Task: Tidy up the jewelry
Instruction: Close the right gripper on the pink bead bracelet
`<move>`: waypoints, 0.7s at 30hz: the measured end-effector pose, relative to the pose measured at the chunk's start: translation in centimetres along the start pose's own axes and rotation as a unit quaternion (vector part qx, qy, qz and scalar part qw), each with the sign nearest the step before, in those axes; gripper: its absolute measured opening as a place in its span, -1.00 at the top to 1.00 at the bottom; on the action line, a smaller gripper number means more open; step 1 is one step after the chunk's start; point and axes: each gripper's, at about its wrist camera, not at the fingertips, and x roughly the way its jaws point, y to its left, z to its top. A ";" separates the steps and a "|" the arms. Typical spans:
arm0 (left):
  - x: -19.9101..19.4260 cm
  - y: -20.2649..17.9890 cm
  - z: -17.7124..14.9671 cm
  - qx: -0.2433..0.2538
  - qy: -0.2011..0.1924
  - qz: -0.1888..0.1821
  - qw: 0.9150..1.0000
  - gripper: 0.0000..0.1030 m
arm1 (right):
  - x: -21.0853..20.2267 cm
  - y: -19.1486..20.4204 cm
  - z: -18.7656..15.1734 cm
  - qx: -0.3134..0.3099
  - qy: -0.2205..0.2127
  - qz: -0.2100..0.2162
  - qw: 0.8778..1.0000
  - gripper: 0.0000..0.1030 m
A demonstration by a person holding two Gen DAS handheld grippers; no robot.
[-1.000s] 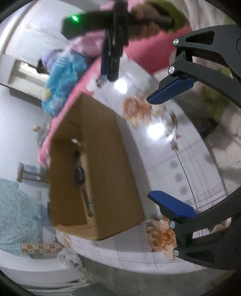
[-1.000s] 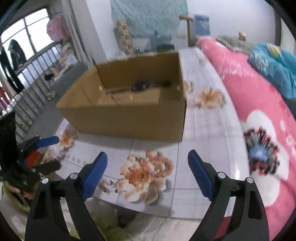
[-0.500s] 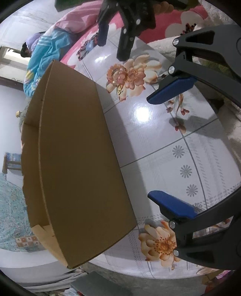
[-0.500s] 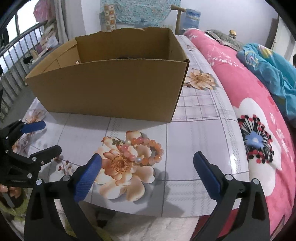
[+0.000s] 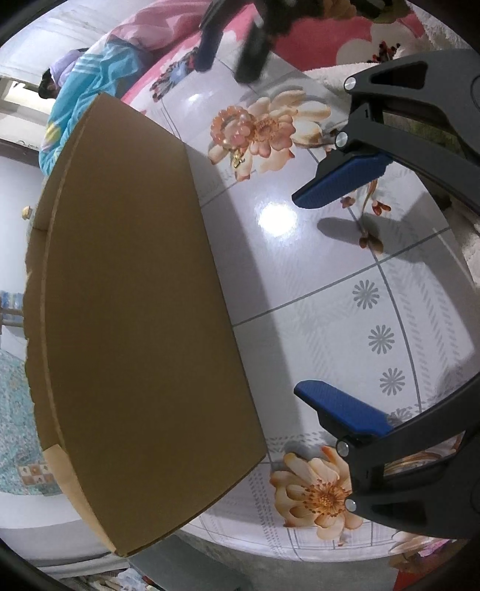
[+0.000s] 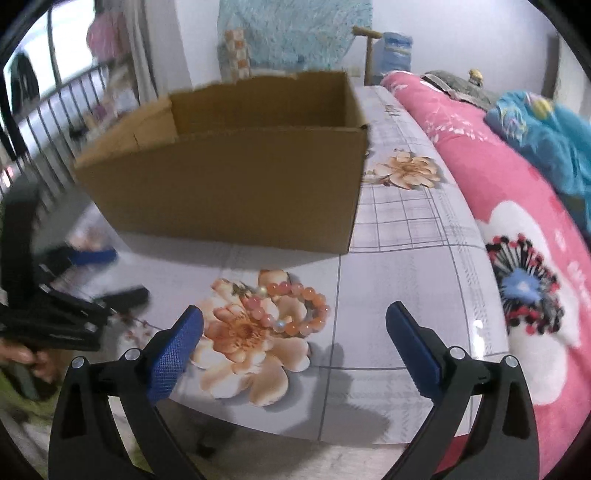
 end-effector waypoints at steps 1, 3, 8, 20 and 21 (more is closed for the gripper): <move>0.1 -0.2 0.0 0.001 0.000 0.004 1.000 -0.75 | -0.3 -0.5 -0.1 0.010 -0.002 0.010 1.000 -0.87; 0.5 -0.8 0.2 0.009 0.001 0.015 1.000 -0.75 | -0.3 -0.6 -0.1 0.011 -0.003 0.025 1.000 -0.85; 1.3 -2.2 0.2 0.027 -0.001 0.039 0.999 -0.82 | 1.1 0.7 -0.3 -0.019 0.031 0.074 0.997 -0.48; 1.4 -2.4 -0.6 0.028 -0.019 0.041 0.999 -0.85 | 5.2 3.1 0.7 -0.072 0.076 0.065 0.992 0.36; 1.5 -2.5 -0.5 0.029 -0.017 0.042 0.999 -0.86 | 5.3 3.3 0.7 -0.080 0.074 0.059 0.992 0.38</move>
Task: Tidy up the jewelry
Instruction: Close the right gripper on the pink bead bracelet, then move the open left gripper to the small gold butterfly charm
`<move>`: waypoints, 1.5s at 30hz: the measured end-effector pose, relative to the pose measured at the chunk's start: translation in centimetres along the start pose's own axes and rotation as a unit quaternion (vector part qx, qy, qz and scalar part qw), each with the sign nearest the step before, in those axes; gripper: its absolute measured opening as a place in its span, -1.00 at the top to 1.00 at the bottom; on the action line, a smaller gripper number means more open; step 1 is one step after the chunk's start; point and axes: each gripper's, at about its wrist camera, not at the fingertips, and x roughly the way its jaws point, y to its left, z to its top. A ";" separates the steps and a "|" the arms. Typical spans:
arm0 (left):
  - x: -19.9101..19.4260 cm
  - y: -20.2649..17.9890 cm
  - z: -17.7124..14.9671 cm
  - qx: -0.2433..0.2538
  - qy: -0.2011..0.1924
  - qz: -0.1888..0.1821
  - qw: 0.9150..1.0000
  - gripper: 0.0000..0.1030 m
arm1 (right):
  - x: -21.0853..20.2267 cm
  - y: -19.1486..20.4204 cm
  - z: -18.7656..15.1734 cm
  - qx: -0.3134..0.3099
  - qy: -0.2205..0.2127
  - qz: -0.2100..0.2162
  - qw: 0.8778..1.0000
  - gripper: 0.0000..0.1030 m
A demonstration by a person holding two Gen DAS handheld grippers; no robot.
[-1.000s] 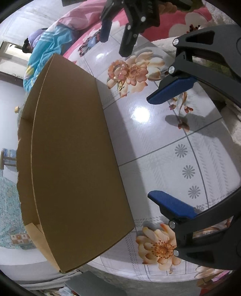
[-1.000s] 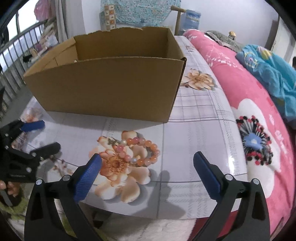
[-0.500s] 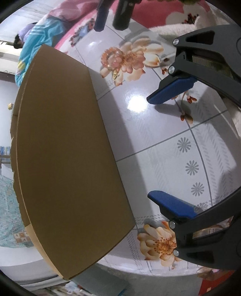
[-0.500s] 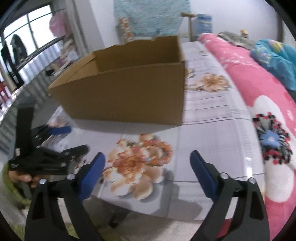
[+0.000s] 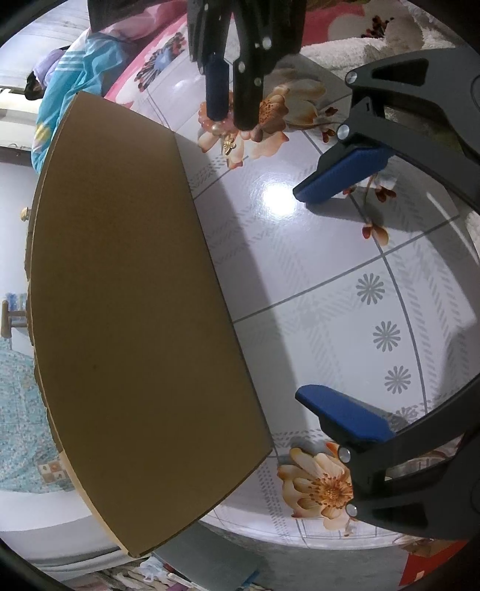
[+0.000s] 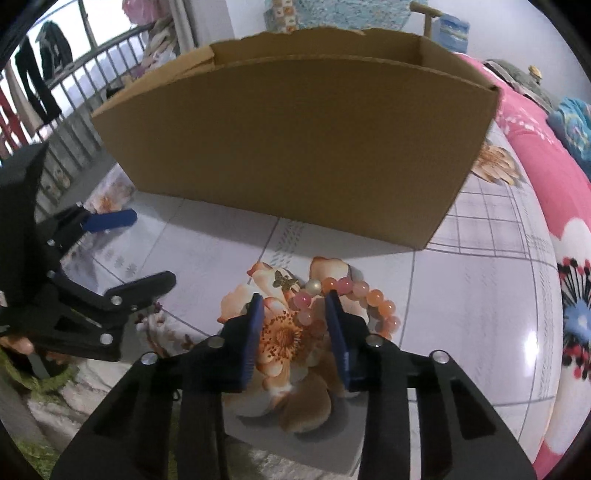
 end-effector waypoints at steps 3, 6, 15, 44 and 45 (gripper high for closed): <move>0.1 0.1 0.1 -0.002 0.005 0.000 1.000 -0.86 | 0.2 0.5 0.2 -0.015 0.004 -0.022 1.000 0.64; 0.1 -0.1 0.4 -0.005 0.014 0.002 1.000 -0.86 | 0.1 0.2 0.3 -0.004 0.006 -0.024 1.000 0.80; 0.4 0.2 2.0 -0.022 0.034 0.012 0.999 -0.86 | -1.1 -2.3 -0.7 0.059 -0.005 -0.048 0.997 0.81; 0.5 0.3 2.7 -0.052 0.065 0.032 0.996 -0.87 | -1.1 -3.5 -1.6 0.100 -0.011 -0.035 0.994 0.80; 0.6 0.3 2.6 -0.052 0.066 0.033 0.996 -0.87 | -1.1 -3.6 -1.6 0.100 -0.012 -0.035 0.994 0.80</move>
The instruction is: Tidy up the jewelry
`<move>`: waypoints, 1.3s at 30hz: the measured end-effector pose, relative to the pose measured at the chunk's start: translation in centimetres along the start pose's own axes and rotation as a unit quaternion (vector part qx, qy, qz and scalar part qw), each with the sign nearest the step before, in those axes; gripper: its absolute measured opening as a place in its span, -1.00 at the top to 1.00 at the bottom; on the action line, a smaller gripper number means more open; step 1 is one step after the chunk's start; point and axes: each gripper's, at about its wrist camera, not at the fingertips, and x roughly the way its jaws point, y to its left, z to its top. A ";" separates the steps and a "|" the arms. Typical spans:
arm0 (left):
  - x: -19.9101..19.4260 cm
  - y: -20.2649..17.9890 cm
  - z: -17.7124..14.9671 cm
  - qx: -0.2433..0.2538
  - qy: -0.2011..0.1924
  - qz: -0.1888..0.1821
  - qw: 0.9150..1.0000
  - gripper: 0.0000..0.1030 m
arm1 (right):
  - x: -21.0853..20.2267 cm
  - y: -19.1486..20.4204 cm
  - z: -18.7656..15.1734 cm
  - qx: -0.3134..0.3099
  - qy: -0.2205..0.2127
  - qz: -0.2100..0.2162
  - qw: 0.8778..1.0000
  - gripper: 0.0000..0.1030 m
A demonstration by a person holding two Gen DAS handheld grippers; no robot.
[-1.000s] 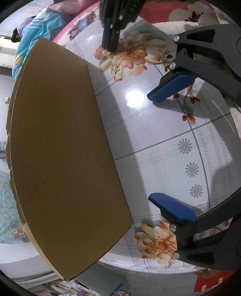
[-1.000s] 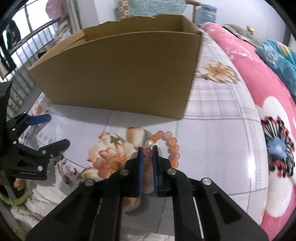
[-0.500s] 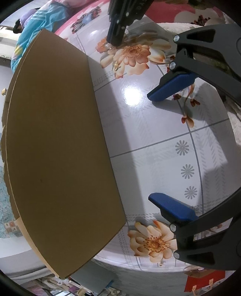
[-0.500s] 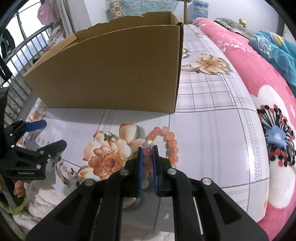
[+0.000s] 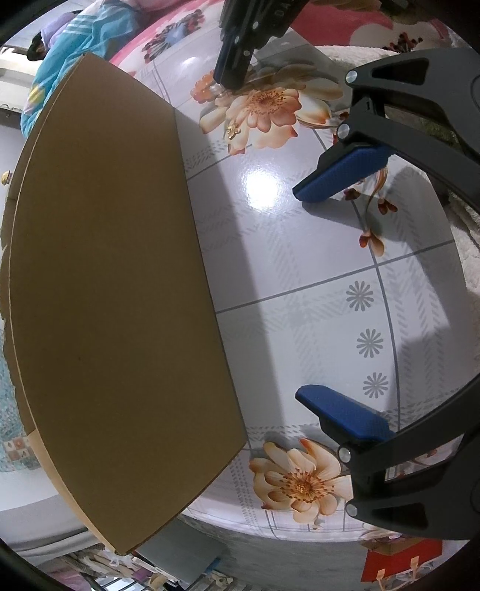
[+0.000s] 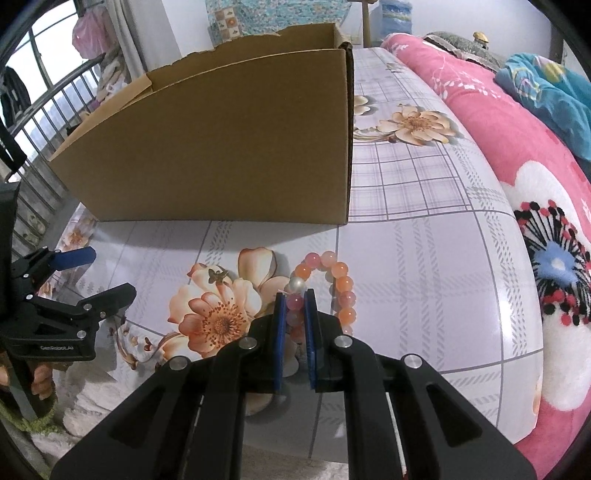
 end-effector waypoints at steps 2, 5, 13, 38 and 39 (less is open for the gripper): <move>-0.1 0.0 0.0 0.000 0.000 0.001 1.000 -0.87 | 0.0 0.0 0.0 0.001 -0.001 0.002 1.000 0.80; -0.1 -0.1 0.0 0.002 0.000 0.002 1.000 -0.87 | 0.0 -0.1 0.0 0.002 -0.001 0.005 1.000 0.80; -0.6 0.0 0.1 0.030 -0.039 -0.004 0.999 -0.86 | 0.0 -0.3 0.1 0.009 0.003 0.009 1.000 0.80; 0.2 -8.9 2.1 0.172 -0.069 -0.132 0.974 0.68 | 0.0 -2.1 -0.2 0.050 -0.005 0.050 0.997 0.80; 0.2 -9.1 2.0 0.176 -0.070 -0.128 0.973 0.69 | 0.0 -2.1 -0.3 0.051 -0.006 0.051 0.997 0.80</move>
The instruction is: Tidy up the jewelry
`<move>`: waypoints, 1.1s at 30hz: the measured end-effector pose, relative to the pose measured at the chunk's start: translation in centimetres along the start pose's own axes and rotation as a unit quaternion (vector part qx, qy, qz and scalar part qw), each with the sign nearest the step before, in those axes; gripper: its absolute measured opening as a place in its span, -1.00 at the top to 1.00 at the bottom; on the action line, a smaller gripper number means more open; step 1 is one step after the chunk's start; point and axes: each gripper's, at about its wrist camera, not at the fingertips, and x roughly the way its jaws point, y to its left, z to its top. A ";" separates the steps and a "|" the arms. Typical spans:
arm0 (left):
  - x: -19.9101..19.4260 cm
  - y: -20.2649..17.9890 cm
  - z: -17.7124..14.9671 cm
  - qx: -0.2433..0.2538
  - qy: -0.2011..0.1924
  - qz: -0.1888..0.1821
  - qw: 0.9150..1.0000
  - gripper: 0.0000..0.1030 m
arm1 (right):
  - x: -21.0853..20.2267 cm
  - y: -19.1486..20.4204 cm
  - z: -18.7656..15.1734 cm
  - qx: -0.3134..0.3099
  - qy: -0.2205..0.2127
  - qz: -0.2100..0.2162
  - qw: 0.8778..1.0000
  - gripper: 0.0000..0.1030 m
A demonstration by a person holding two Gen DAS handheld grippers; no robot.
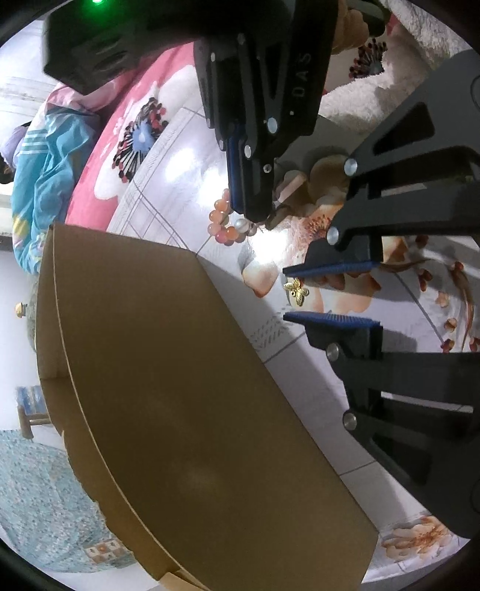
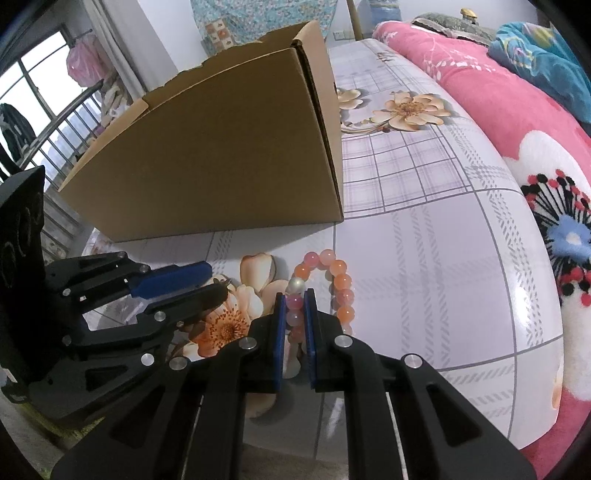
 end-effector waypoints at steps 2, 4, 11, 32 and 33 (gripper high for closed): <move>0.1 -0.5 0.0 0.012 0.000 0.009 1.000 0.69 | 0.0 -0.1 0.0 0.001 -0.001 0.002 1.000 0.80; 0.1 -0.7 0.1 0.017 0.000 0.011 1.000 0.69 | 0.0 -0.1 -0.1 0.001 -0.003 0.002 1.000 0.80; 0.3 -1.1 0.3 0.025 -0.003 0.014 1.000 0.72 | -0.2 0.1 -0.3 -0.005 -0.007 -0.002 1.000 0.80; -0.4 -1.0 0.0 0.027 -0.008 -0.001 1.000 1.00 | -0.4 0.5 -0.2 -0.019 -0.004 -0.004 1.000 0.80; -0.5 -0.9 -0.1 0.026 -0.010 -0.002 1.000 1.00 | -0.4 0.6 -0.2 -0.019 -0.003 -0.004 1.000 0.80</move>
